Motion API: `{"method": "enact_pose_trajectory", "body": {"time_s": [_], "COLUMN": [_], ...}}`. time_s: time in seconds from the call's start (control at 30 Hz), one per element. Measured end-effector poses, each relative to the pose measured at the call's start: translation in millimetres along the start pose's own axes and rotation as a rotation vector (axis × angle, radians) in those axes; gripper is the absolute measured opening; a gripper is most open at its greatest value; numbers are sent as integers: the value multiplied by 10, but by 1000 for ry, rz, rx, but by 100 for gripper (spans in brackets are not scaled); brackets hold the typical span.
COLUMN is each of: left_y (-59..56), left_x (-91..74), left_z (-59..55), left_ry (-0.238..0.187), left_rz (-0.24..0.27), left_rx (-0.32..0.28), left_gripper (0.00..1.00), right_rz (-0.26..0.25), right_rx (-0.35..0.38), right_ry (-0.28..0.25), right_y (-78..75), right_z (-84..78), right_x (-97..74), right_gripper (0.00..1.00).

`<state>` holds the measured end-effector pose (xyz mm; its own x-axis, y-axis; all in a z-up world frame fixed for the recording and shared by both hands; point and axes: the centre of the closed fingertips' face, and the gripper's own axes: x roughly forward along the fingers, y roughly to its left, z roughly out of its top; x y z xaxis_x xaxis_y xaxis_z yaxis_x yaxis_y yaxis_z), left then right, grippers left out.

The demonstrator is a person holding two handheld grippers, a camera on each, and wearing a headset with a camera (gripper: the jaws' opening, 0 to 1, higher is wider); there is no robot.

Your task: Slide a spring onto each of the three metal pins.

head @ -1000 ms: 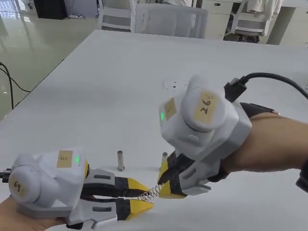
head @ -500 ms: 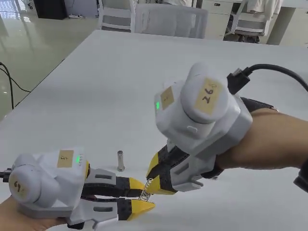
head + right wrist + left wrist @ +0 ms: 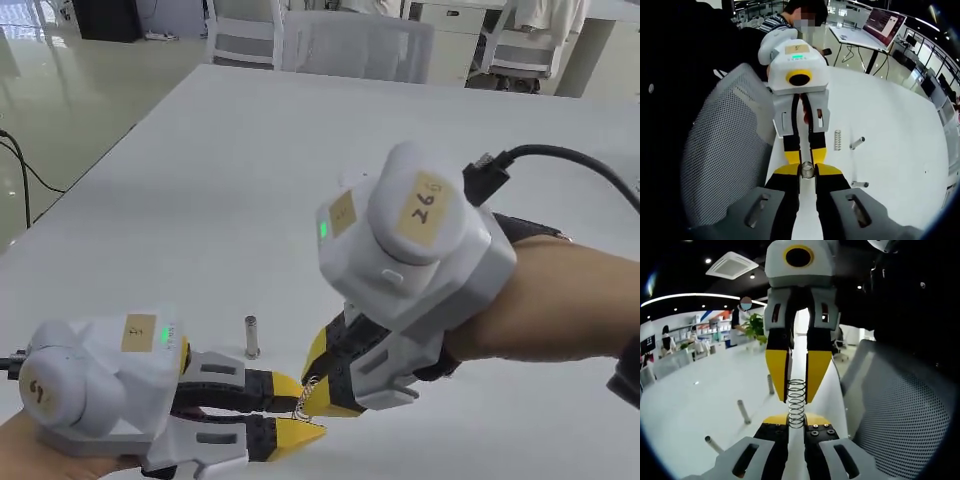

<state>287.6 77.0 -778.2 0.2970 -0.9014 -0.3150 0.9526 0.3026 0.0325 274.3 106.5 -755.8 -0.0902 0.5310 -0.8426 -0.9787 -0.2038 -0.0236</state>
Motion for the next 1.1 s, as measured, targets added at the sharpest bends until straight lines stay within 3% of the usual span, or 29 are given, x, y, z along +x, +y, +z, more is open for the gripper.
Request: {"method": "enact_pose_trajectory", "body": {"time_s": [0.47, 1.1], "left_y": [-4, 66], "left_x": [6, 18], "left_z": [113, 61], "left_ry": [-20, -15], "left_rz": [-4, 23], "left_rx": [14, -12], "left_gripper": [2, 5], "right_rz": [0, -25], "right_rx": [6, -1], "right_ry": [18, 22], "right_y": [4, -64], "right_z": [-45, -37], "right_x": [27, 26], "right_gripper": [9, 8]}}
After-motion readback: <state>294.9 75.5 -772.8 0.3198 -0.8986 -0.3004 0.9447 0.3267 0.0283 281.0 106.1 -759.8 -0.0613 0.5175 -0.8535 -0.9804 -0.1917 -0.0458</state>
